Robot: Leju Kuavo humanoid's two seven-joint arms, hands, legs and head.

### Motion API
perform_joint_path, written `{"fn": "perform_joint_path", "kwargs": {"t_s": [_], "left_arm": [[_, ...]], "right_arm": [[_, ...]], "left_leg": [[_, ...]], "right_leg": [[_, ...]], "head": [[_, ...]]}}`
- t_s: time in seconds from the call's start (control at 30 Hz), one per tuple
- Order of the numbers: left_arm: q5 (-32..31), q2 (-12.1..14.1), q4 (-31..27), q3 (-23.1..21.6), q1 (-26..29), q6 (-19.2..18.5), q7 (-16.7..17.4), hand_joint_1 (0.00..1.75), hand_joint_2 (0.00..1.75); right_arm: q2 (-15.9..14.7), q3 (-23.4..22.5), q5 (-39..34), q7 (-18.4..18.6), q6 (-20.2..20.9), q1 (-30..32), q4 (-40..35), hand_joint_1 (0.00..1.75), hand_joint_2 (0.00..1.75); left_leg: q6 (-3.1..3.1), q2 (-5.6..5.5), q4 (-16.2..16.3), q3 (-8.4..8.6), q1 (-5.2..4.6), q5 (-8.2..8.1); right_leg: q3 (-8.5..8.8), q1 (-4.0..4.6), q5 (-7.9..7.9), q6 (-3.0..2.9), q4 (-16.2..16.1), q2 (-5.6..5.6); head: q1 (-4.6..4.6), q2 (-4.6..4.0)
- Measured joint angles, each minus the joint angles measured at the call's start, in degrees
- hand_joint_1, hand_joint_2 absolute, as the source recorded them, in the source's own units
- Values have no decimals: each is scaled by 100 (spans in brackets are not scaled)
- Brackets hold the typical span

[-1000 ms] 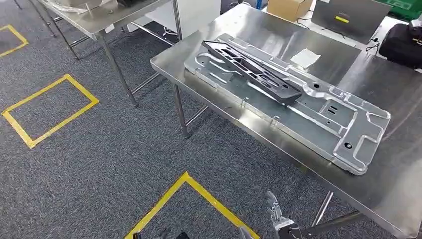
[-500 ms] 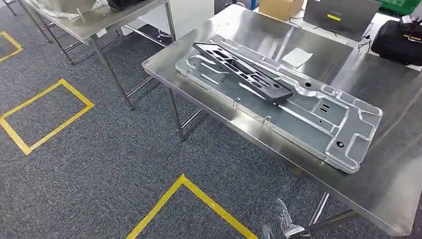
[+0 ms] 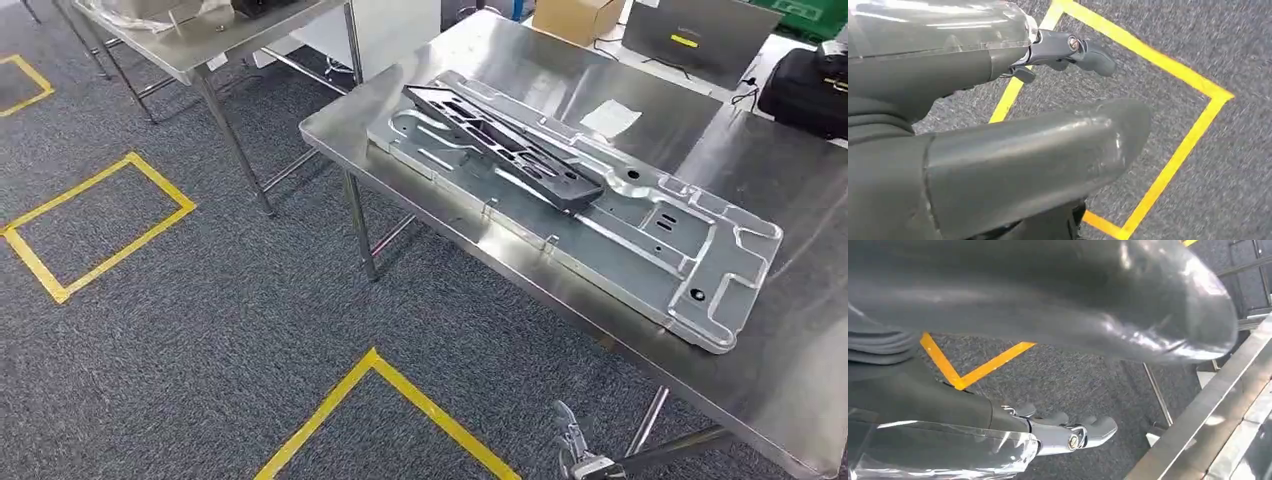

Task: Take the parts from the cabinet and place them on the table.

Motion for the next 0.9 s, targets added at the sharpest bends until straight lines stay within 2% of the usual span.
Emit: {"fn": "perform_joint_path", "kwargs": {"t_s": [0.1, 0.13, 0.17, 0.2, 0.23, 0.27, 0.3, 0.33, 0.37, 0.43, 0.47, 0.5, 0.6, 0.63, 0.67, 0.7, 0.77, 0.8, 0.83, 0.87, 0.9], "left_arm": [[-339, -50, 4, 129, -5, 81, -125, 0, 0], [-479, -59, 11, 195, -11, 61, -149, 0, 0], [-611, -104, 24, 275, -11, -17, -177, 0, 0], [-713, -123, 33, 359, -17, -94, -205, 0, 0], [-849, -162, 44, 468, -21, -188, -232, 0, 0], [-1046, -195, 57, 608, -26, -282, -232, 0, 0], [-1288, -247, 72, 766, -28, -370, -229, 0, 0], [-1583, -286, 85, 941, -28, -461, -214, 0, 0], [-1832, -326, 92, 1089, -29, -535, -195, 0, 0], [-2164, -413, 92, 1428, -40, -658, -162, 0, 0], [-2221, -444, 92, 1563, -46, -684, -162, 0, 0], [-2273, -470, 94, 1677, -59, -708, -148, 0, 0], [-2821, -595, 94, 2038, -68, -894, -127, 0, 0], [-3156, -657, 94, 2226, -83, -1046, -131, 0, 0], [-3403, -740, 92, 2394, -105, -1186, -138, 0, 0], [-3661, -806, 83, 2582, -131, -1328, -163, 0, 0], [-4167, -947, 81, 2969, -189, -1513, -234, 0, 0], [-4392, -1030, 79, 3164, -215, -1563, -284, 0, 0], [-4551, -1093, 68, 3321, -237, -1600, -319, 0, 0], [-4678, -1165, 37, 3458, -249, -1650, -339, 0, 0], [-4778, -1218, 2, 3587, -259, -1694, -350, 0, 0]], "right_arm": [[0, -26, 20, -4, 0, 29, -13, 0, 0], [0, -39, 35, -7, 0, 35, -24, 0, 0], [0, -48, 52, -9, 0, 40, -41, 0, 0], [0, -50, 61, -9, 0, 44, -52, 0, 0], [0, -57, 63, -9, 0, 57, -57, 0, 0], [0, -72, 61, -9, 0, 70, -55, 0, 0], [0, -90, 61, -9, 0, 77, -55, 0, 0], [0, -98, 61, -11, 0, 77, -55, 0, 0], [0, -103, 61, -11, 0, 77, -55, 0, 0], [0, -118, 61, -11, 0, 79, -57, 0, 0], [2, -133, 61, -13, 0, 81, -57, 0, 0], [2, -142, 61, -11, 0, 81, -57, 0, 0], [2, -151, 63, -9, 0, 89, -57, 0, 0], [0, -153, 61, -9, 0, 91, -66, 0, 0], [0, -166, 59, -9, 0, 98, -68, 0, 0], [2, -168, 57, -9, 0, 96, -72, 0, 0], [0, -184, 41, 9, 0, 96, -72, 0, 0], [-2, -186, 42, 11, 0, 96, -72, 0, 0], [-2, -186, 42, 18, 0, 97, -72, 0, 0], [-2, -186, 42, 26, 0, 97, -72, 0, 0], [-4, -186, 42, 28, 0, 97, -72, 0, 0]], "left_leg": [[-69, 1, -33, 23, 14, 12], [-92, -1, 1, 21, 20, -16], [-129, 1, 139, -22, 34, -134], [-163, 3, 474, -170, 43, -359], [-193, 3, 930, -383, 58, -602], [-210, 3, 1361, -588, 64, -787], [-220, 3, 1692, -749, 68, -886], [-217, 3, 1773, -798, 72, -832], [-203, 3, 1577, -716, 72, -658], [-139, 2, 569, -239, 69, -110], [-80, 1, 84, -14, 52, 48], [-66, 11, -4, 8, 14, 2], [4, -2, -9, 4, -17, 67], [70, 8, -123, 19, 18, 151], [94, 40, -197, 31, 40, 205], [152, 42, -227, 11, 40, 242], [161, 48, -211, -71, 25, 272], [161, 57, -187, -122, 20, 291], [155, 58, -158, -177, 19, 307], [142, 59, -121, -229, 22, 319], [128, 58, -86, -276, 29, 333]], "right_leg": [[-1, 31, -4, -96, 14, 3], [10, -9, 27, -145, -19, -5], [10, -11, 31, -166, -22, -9], [4, -14, 33, -196, -21, -16], [-1, -10, 33, -200, -21, -18], [-6, -4, 29, -206, -21, -26], [-9, 1, 28, -207, -18, -28], [-3, 2, 27, -208, -18, -27], [5, 5, 24, -207, -18, -21], [37, 13, 13, -192, -18, -5], [41, 8, 9, -186, -23, -2], [40, 43, 4, -151, -11, -1], [42, 8, 66, -42, -64, -7], [50, 30, 64, 8, -79, -5], [17, 14, -66, 31, 34, -20], [-70, 21, -308, 26, 251, -26], [-374, 21, -824, 32, 1039, -24], [-500, 21, -980, 44, 1400, -24], [-520, 20, -980, 52, 1532, -25], [-400, 15, -839, 63, 1385, -28], [-170, 6, -633, 72, 1031, -31]], "head": [[-2, 0], [0, 0], [-21, 0], [-48, 0], [-48, 0], [-44, 0], [-50, 0], [-48, 0], [-48, 0], [-48, 0], [-46, 0], [-44, 0], [-48, 0], [-48, 0], [-31, 0], [-18, 0], [-15, 0], [-17, 0], [-15, 0], [-15, 0], [-15, 0]]}}
